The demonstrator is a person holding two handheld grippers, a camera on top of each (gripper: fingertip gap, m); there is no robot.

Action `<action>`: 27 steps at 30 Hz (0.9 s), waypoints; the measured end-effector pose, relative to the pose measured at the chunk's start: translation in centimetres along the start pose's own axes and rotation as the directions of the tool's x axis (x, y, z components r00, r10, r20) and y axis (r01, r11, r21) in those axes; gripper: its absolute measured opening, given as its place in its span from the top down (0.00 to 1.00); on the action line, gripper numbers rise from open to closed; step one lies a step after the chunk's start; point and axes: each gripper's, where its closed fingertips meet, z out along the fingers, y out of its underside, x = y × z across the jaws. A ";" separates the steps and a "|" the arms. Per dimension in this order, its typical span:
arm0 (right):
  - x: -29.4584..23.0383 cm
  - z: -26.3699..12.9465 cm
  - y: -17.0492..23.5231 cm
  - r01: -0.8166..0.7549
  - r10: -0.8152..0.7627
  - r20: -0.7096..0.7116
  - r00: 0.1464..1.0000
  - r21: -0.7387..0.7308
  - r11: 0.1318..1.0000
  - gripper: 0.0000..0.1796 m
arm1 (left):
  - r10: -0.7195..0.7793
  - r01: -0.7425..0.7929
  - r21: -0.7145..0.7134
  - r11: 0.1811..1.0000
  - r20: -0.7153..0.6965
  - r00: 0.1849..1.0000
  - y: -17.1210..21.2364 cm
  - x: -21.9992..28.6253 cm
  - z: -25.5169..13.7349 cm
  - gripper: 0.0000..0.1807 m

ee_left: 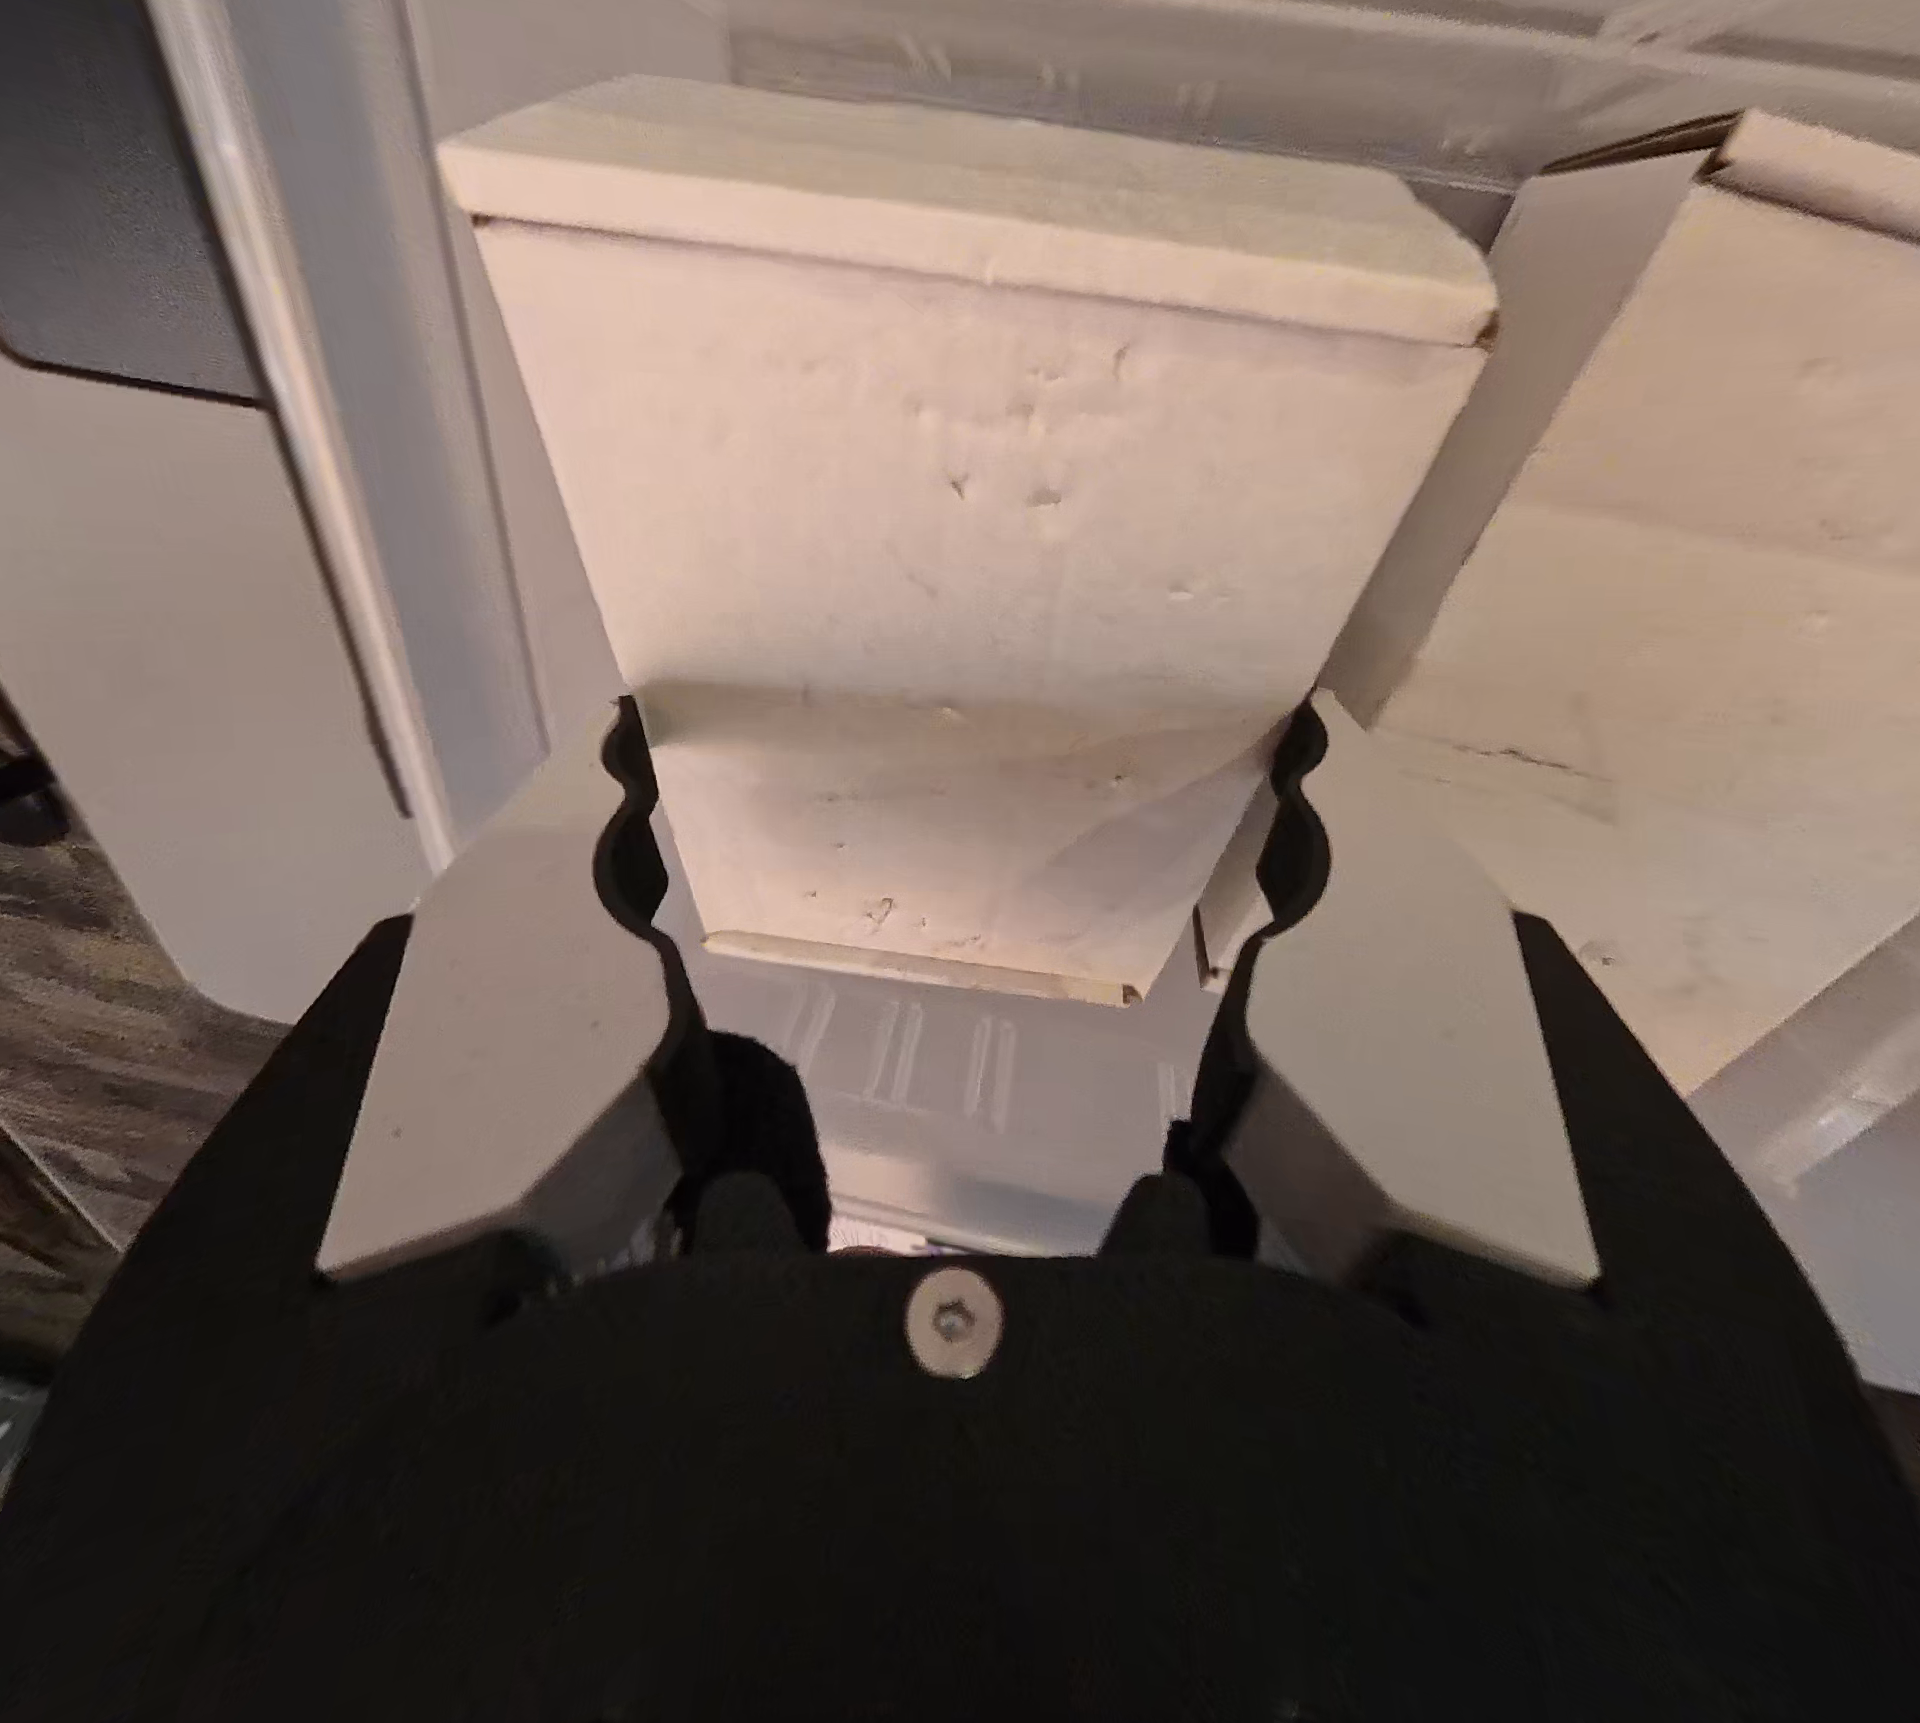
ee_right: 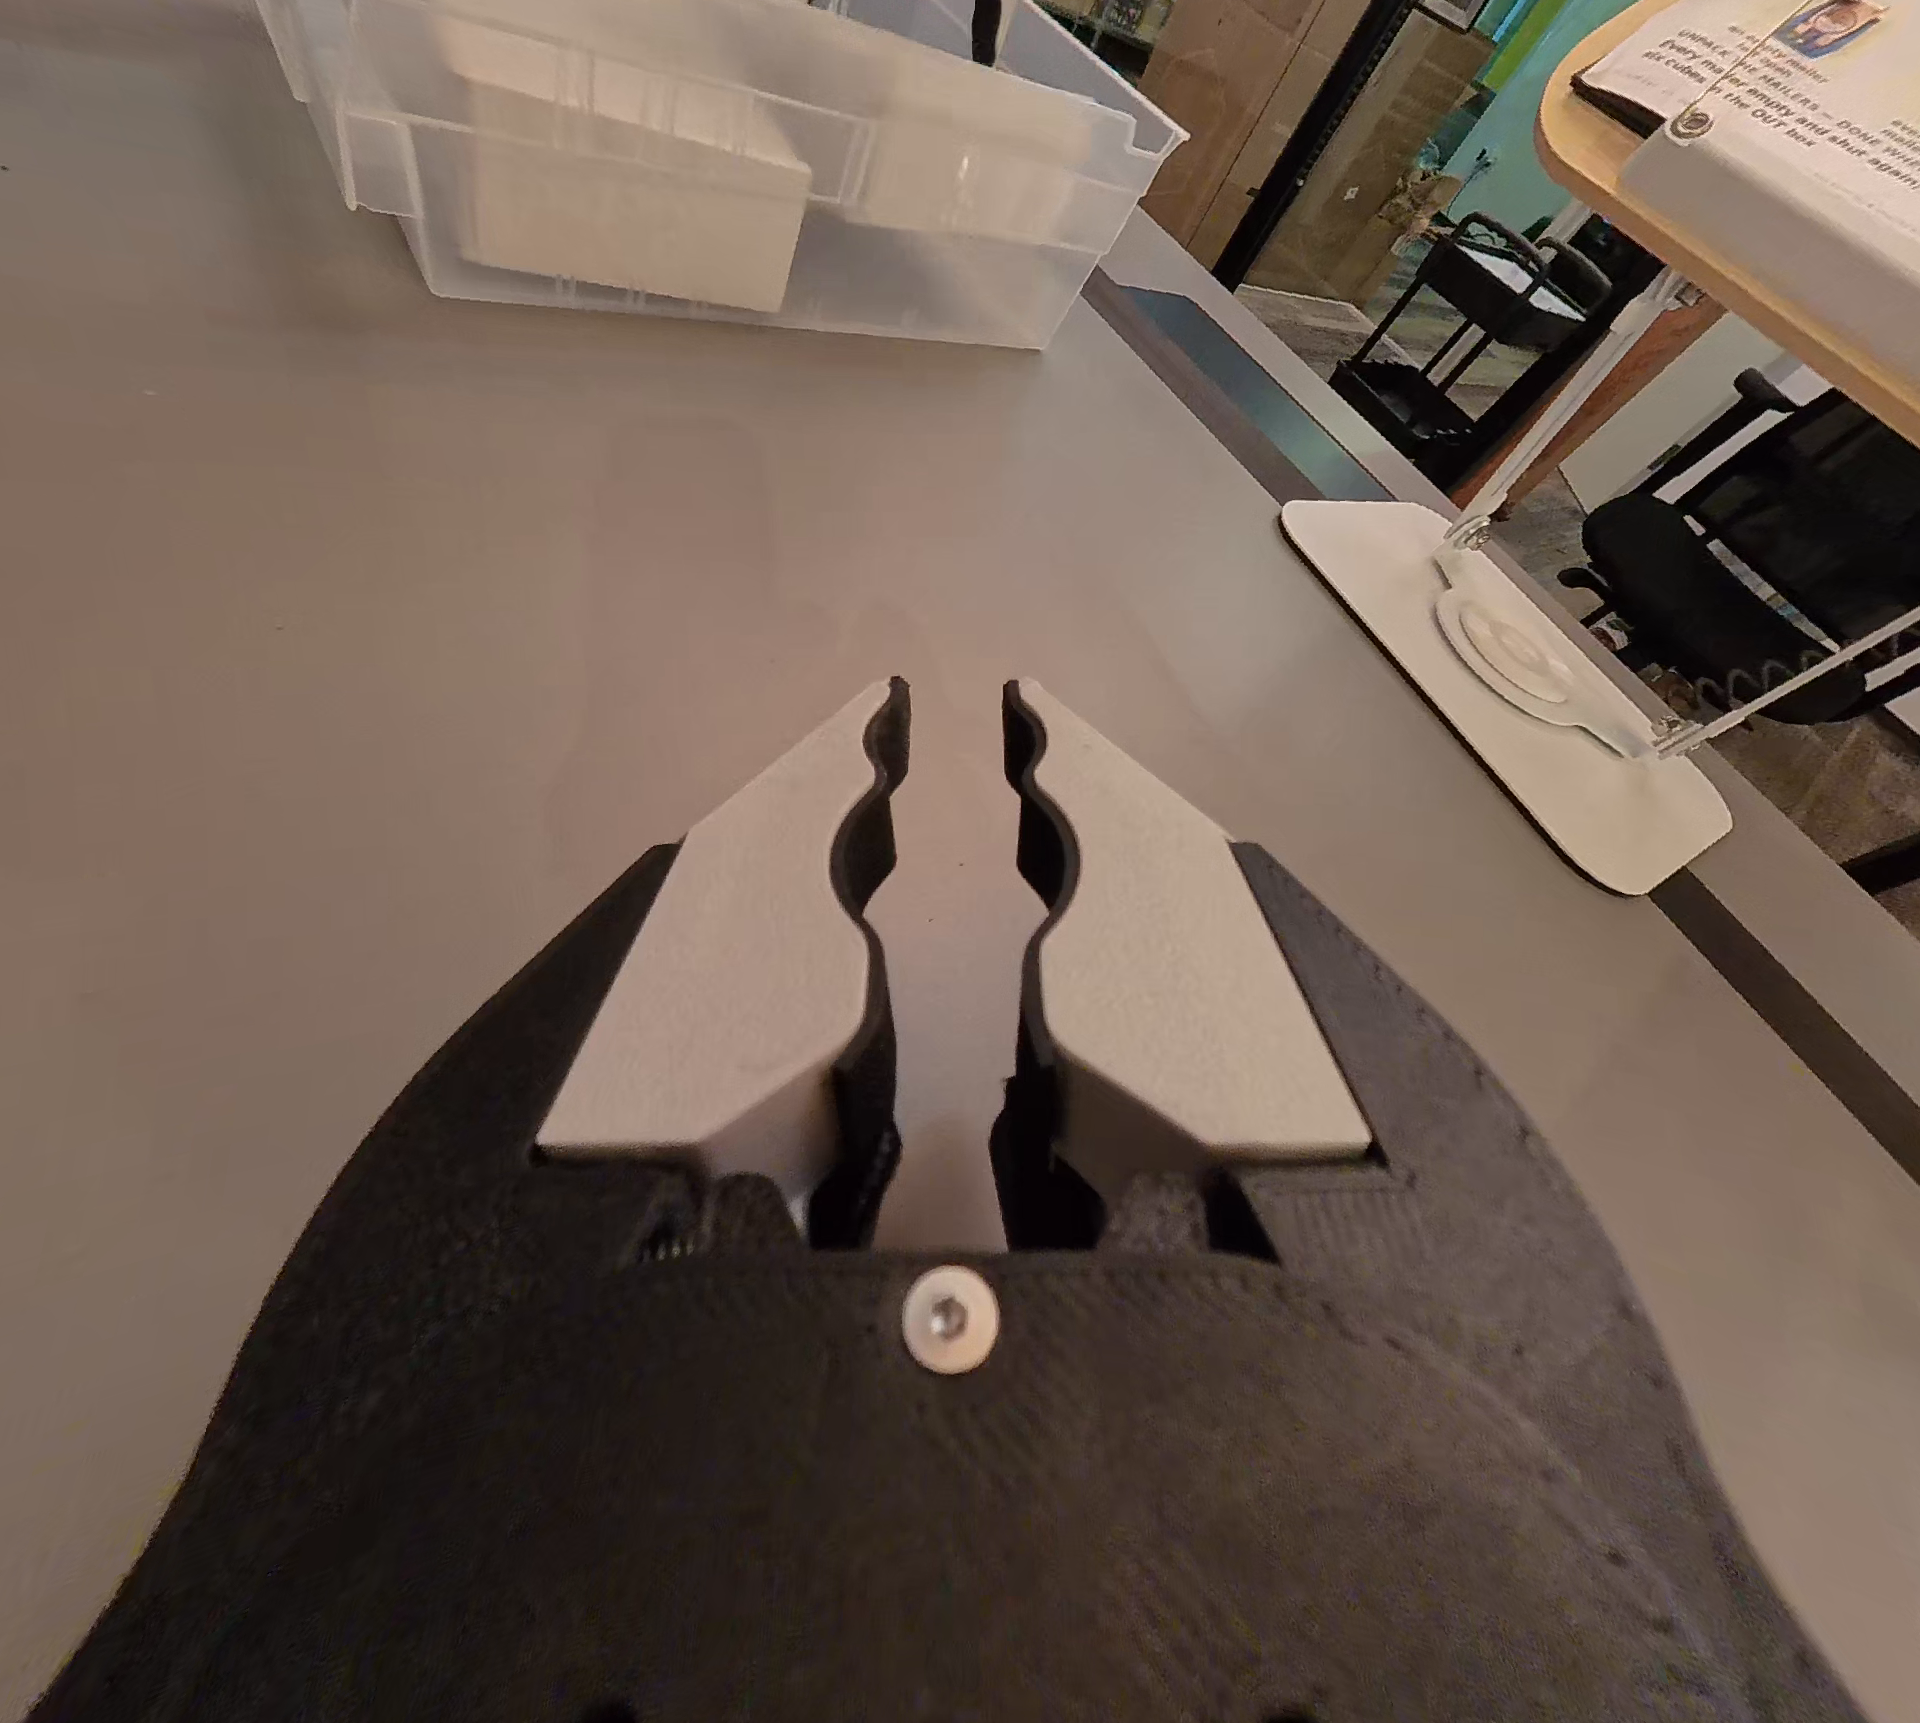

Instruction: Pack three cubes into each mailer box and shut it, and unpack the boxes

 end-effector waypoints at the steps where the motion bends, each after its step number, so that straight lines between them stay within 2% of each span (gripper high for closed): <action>1: 0.0 0.0 0.0 0.000 0.000 -0.001 1.000 0.000 1.000 0.91 | -0.001 0.000 0.016 1.000 0.011 1.000 -0.2 0.0 -0.4 0.35; 4: 0.0 0.0 0.0 0.001 -0.001 -0.003 1.000 0.002 1.000 0.92 | -0.008 0.007 0.075 0.997 0.006 1.000 -1.3 0.5 -1.0 0.35; 13: 0.1 -0.2 0.0 0.000 0.000 -0.008 1.000 0.004 1.000 0.92 | 0.034 -0.033 0.048 0.998 -0.033 0.999 -1.6 1.1 0.4 0.36; 14: 0.1 -0.1 0.0 0.001 -0.001 -0.007 1.000 0.003 1.000 0.92 | 0.017 -0.014 0.050 0.999 -0.048 0.999 -1.7 1.2 0.6 0.33; 16: 0.0 -0.1 0.0 0.005 -0.005 -0.004 1.000 -0.002 1.000 0.92 | -0.040 0.044 0.051 0.998 -0.087 0.995 -2.0 1.3 1.2 0.19; 19: 0.0 0.0 0.1 0.006 -0.006 -0.001 1.000 -0.006 1.000 0.92 | 0.029 -0.030 -0.011 0.999 -0.075 0.997 -1.1 1.2 2.8 0.30; 27: -0.2 0.1 0.2 0.014 -0.014 0.008 1.000 -0.017 1.000 0.92 | 0.042 -0.046 -0.036 0.998 -0.090 0.995 -0.9 1.4 4.4 0.25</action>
